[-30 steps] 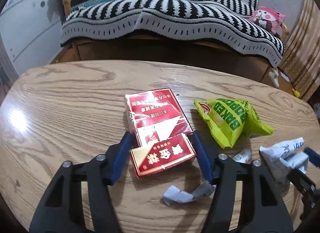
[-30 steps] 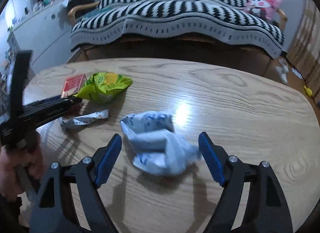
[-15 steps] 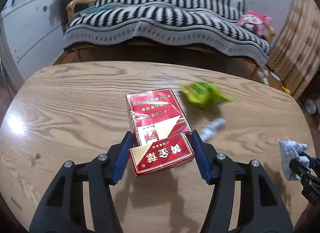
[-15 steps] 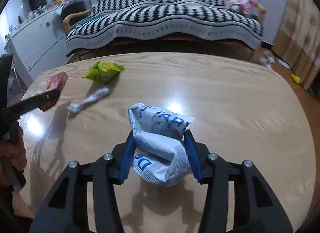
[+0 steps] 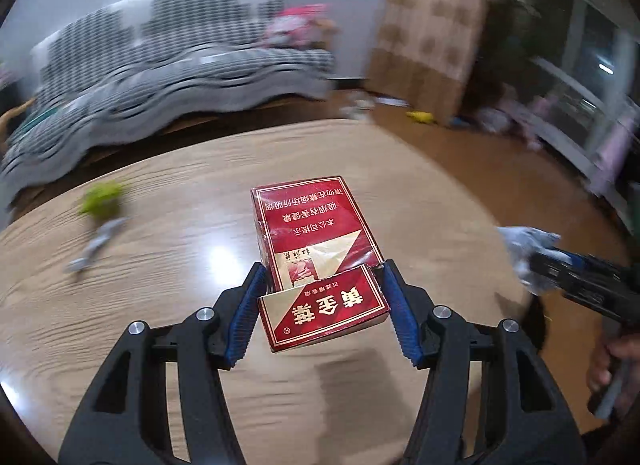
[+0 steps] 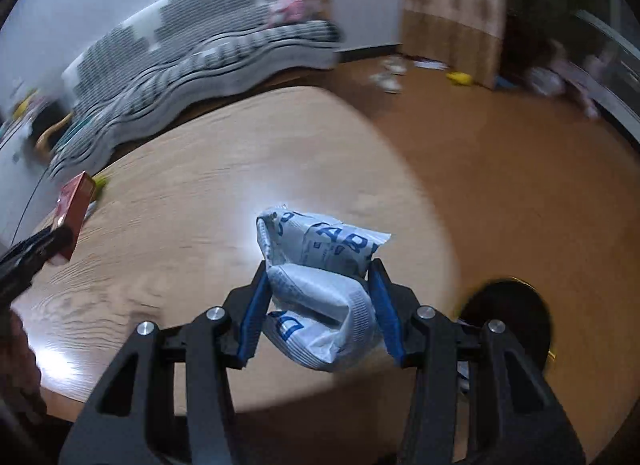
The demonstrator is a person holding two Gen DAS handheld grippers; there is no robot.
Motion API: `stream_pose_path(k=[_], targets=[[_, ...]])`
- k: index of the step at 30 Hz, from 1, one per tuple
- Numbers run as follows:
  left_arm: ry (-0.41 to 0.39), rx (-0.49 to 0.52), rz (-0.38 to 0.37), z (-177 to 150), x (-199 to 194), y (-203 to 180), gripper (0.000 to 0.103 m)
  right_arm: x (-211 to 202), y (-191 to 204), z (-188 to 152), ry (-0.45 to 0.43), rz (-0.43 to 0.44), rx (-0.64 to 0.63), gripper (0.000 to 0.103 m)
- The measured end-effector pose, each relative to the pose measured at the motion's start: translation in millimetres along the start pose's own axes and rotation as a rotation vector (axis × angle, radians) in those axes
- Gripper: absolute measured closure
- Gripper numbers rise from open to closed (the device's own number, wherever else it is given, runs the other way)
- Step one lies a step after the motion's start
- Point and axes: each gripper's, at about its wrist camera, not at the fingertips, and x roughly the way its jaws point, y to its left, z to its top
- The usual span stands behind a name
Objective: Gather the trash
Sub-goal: 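Carry box and bag over the bin and open both grippers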
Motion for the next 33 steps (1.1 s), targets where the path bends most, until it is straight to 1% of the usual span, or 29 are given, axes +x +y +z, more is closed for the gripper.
stream_pose_path(k=[1, 2, 3, 6, 8, 12, 16, 20, 25, 31, 33], targets=[[-0.001, 0.028, -0.024, -1.4, 3.4, -19.1, 0.045, -6.2, -28.5, -6.1, 0.003, -0.034, 0.032, 0.054], [-0.001, 0.068, -0.063, -3.6, 8.5, -48.5, 0.045, -9.8, -47.7, -10.4, 0.006, -0.053, 0.052, 0.054], [0.004, 0.090, -0.096, -6.7, 12.0, -68.0, 0.045, -14.2, -70.2, -15.7, 0.008, -0.078, 0.076, 0.054], [0.022, 0.170, -0.184, -15.7, 22.3, -128.1, 0.045, -23.7, -121.3, -29.7, 0.017, -0.130, 0.148, 0.054], [0.038, 0.210, -0.240, -22.7, 29.1, -161.7, 0.045, -30.6, -159.8, -41.5, 0.030, -0.163, 0.210, 0.054], [0.061, 0.258, -0.301, -32.0, 42.2, -207.7, 0.045, -34.6, -208.0, -61.8, 0.069, -0.197, 0.276, 0.054], [0.080, 0.294, -0.327, -36.8, 58.9, -236.6, 0.045, -36.6, -234.0, -73.1, 0.094, -0.206, 0.307, 0.054], [0.099, 0.309, -0.336, -36.6, 76.3, -253.1, 0.045, -34.8, -242.5, -72.6, 0.104, -0.211, 0.318, 0.054], [0.121, 0.318, -0.342, -36.0, 92.1, -264.9, 0.045, -28.6, -252.0, -69.9, 0.113, -0.211, 0.340, 0.054], [0.138, 0.324, -0.351, -38.9, 103.2, -278.4, 0.045, -15.2, -260.1, -65.7, 0.131, -0.217, 0.355, 0.053], [0.143, 0.326, -0.350, -45.1, 102.8, -291.1, 0.045, -11.5, -261.8, -67.1, 0.137, -0.226, 0.364, 0.050]])
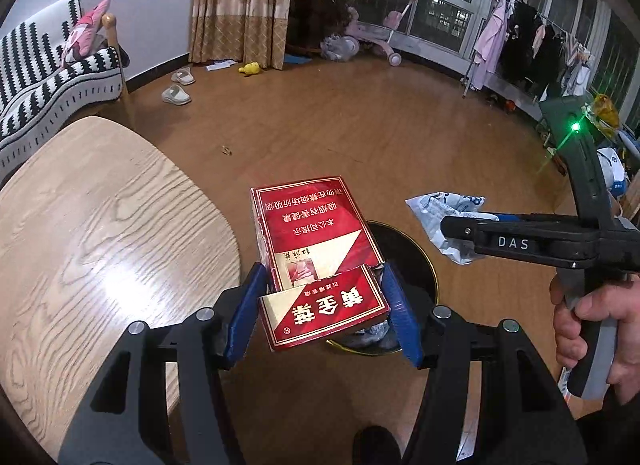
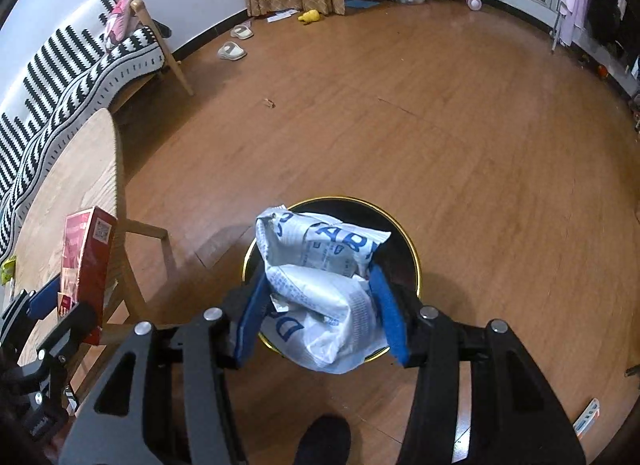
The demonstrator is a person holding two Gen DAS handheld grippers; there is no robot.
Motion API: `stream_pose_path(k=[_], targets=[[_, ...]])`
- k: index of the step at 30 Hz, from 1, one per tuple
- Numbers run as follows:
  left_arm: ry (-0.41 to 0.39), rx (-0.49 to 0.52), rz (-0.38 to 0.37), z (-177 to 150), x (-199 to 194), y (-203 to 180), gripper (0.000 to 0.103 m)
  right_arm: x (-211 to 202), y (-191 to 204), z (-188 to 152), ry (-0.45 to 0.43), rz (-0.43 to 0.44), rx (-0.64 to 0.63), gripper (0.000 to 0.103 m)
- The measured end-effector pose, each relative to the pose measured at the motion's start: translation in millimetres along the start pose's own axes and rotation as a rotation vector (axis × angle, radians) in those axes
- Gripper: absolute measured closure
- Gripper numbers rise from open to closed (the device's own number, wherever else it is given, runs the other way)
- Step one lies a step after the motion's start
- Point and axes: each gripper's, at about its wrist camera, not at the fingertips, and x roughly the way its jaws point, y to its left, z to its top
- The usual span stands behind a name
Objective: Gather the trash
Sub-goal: 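Carry box and bag over the bin and open both grippers, then move both tools back over the table toward the last trash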
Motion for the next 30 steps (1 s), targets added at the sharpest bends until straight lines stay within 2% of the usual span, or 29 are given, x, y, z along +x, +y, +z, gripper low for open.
stream_pose_path(k=[2, 9, 20, 22, 23, 27, 30], targets=[[0.008, -0.002, -0.005, 1.6, 6.2, -1.8, 0.045, 5.7, -4.7, 2.3, 0.009, -0.006, 0.009, 0.043], [0.042, 0.000, -0.035, 4.3, 28.2, -20.6, 0.045, 6.0, -17.2, 2.9, -0.003, -0.018, 0.028, 0.034], [0.101, -0.014, -0.100, 9.8, 78.3, -45.0, 0.044, -15.1, -36.0, 4.0, -0.062, -0.030, 0.084, 0.032], [0.106, -0.019, -0.099, 10.7, 85.3, -46.0, 0.040, -18.9, -34.4, 3.3, -0.072, -0.030, 0.086, 0.032], [0.107, -0.020, -0.101, 11.7, 88.3, -46.0, 0.033, -20.3, -33.5, 3.1, -0.075, -0.029, 0.086, 0.032], [0.096, -0.043, -0.100, 16.5, 84.9, -42.6, 0.029, -25.3, -27.1, 1.9, -0.085, -0.026, 0.075, 0.032], [0.075, -0.046, -0.091, 19.6, 71.5, -35.2, 0.022, -25.7, -16.1, 3.4, -0.087, -0.015, 0.060, 0.031]])
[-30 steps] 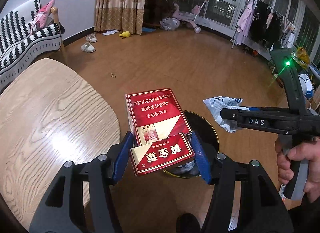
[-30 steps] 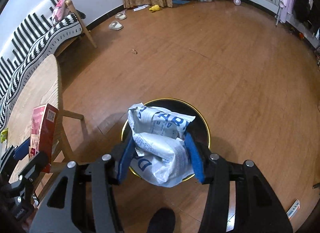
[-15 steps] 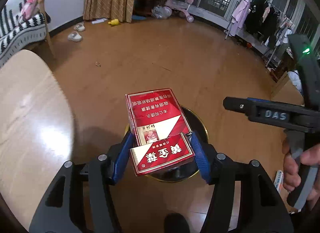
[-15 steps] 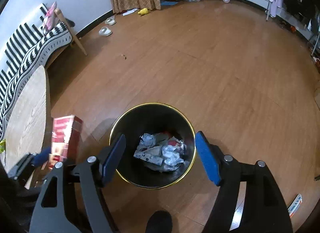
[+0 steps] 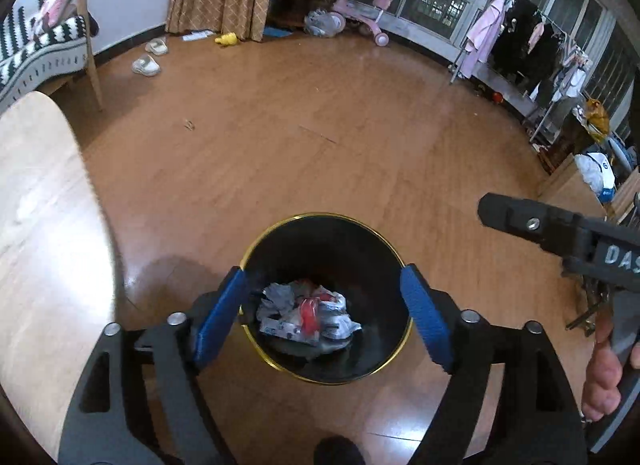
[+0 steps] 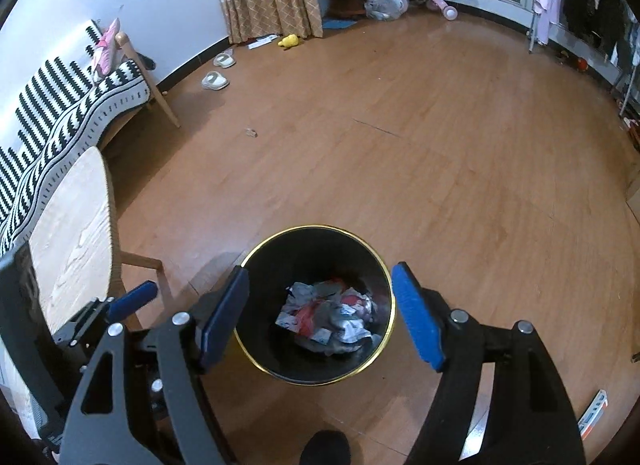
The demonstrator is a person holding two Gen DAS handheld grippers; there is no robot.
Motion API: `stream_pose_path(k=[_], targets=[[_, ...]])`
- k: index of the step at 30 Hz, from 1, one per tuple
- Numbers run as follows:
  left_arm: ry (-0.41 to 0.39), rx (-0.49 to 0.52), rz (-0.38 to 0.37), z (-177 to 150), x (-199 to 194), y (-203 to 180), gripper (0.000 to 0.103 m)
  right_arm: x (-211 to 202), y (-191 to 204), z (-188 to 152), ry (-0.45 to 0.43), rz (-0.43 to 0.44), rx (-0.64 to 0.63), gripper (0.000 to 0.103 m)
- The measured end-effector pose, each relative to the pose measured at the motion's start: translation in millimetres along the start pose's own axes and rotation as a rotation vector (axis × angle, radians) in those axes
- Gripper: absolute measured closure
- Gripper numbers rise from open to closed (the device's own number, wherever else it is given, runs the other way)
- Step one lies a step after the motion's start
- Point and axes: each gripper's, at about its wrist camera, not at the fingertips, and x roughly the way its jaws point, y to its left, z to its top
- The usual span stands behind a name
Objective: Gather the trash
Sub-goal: 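Move both tools back over the table toward the last trash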
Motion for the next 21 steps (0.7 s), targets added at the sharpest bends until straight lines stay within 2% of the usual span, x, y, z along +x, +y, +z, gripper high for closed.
stream_pose_path(k=[5, 9, 16, 21], targets=[[-0.053, -0.016, 0.047, -0.2, -41.6, 29.6, 0.012, 2.6, 39.2, -0.1, 0.008, 0.035, -0.063, 0.030], [-0.101, -0.053, 0.123, -2.6, -83.3, 70.2, 0.011, 3.4, 86.7, -0.9, 0.007, 0.084, -0.128, 0.029], [-0.153, -0.195, 0.330, -31.3, -163.3, 181.9, 0.010, 16.6, 200.0, -13.1, 0.034, 0.186, -0.254, 0.029], [-0.170, -0.297, 0.518, -73.5, -227.9, 282.4, 0.010, 21.8, 285.7, -32.2, 0.055, 0.257, -0.359, 0.029]])
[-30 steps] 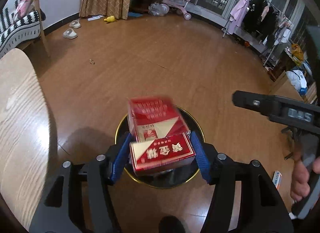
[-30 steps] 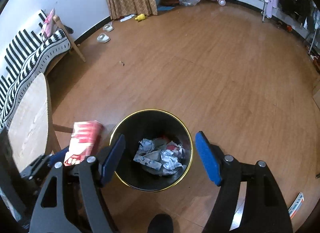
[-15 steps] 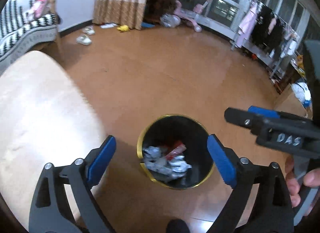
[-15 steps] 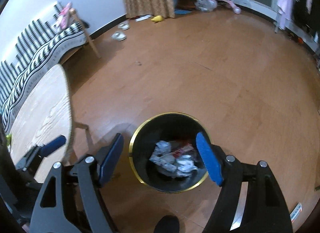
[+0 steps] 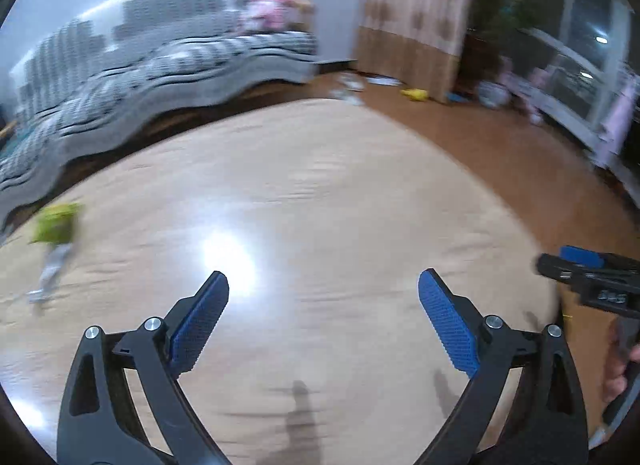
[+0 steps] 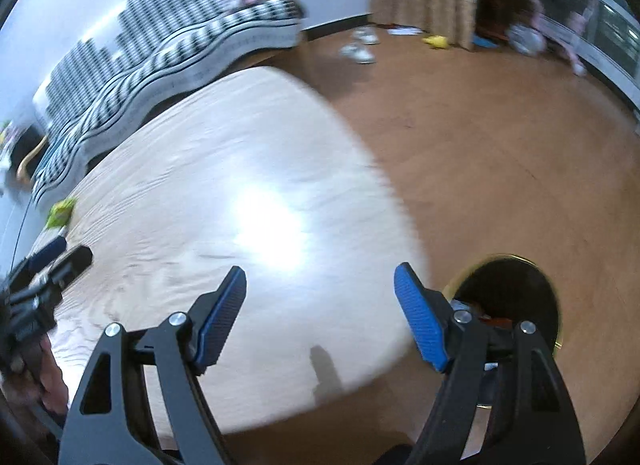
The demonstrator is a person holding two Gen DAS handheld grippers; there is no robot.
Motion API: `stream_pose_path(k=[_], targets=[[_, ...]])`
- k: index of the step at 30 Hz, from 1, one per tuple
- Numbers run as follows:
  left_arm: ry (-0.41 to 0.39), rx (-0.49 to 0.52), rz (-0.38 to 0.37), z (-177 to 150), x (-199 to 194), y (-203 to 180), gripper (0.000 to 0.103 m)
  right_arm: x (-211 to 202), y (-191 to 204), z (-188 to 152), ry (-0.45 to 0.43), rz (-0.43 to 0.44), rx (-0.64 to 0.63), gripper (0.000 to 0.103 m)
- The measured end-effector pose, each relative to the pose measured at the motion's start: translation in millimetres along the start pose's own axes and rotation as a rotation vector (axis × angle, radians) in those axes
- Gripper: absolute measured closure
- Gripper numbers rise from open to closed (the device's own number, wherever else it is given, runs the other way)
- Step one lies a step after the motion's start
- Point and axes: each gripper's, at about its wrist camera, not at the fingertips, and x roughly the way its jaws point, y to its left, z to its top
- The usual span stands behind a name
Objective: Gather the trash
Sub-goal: 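Move both tools back over the table toward the last trash, then grasp the white wrapper strip with the left gripper while the right grasps the green popcorn bag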
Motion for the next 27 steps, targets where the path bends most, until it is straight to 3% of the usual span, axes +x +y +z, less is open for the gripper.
stream_pose_path(k=[8, 14, 18, 21, 24, 27], targets=[[0.021, -0.138, 0.272, -18.2, 0.6, 186.6, 0.010, 32.8, 128.3, -4.8, 0.025, 0.090, -0.200, 0.029], [0.062, -0.217, 0.347, -29.2, 19.1, 271.2, 0.010, 53.5, 178.6, -9.3, 0.055, 0.128, -0.281, 0.029], [0.076, -0.257, 0.305, -27.3, 31.8, 289.9, 0.010, 66.6, 196.6, -7.9, 0.068, 0.141, -0.304, 0.029], [0.090, -0.245, 0.317, -27.6, 41.8, 295.3, 0.012, 74.4, 206.3, -7.1, 0.074, 0.152, -0.309, 0.029], [0.105, -0.260, 0.318, -28.0, 47.2, 298.9, 0.020, 80.1, 218.2, -7.6, 0.078, 0.162, -0.327, 0.029], [0.123, -0.268, 0.314, -27.3, 54.7, 302.8, 0.038, 82.9, 227.9, -7.5, 0.076, 0.175, -0.347, 0.029]])
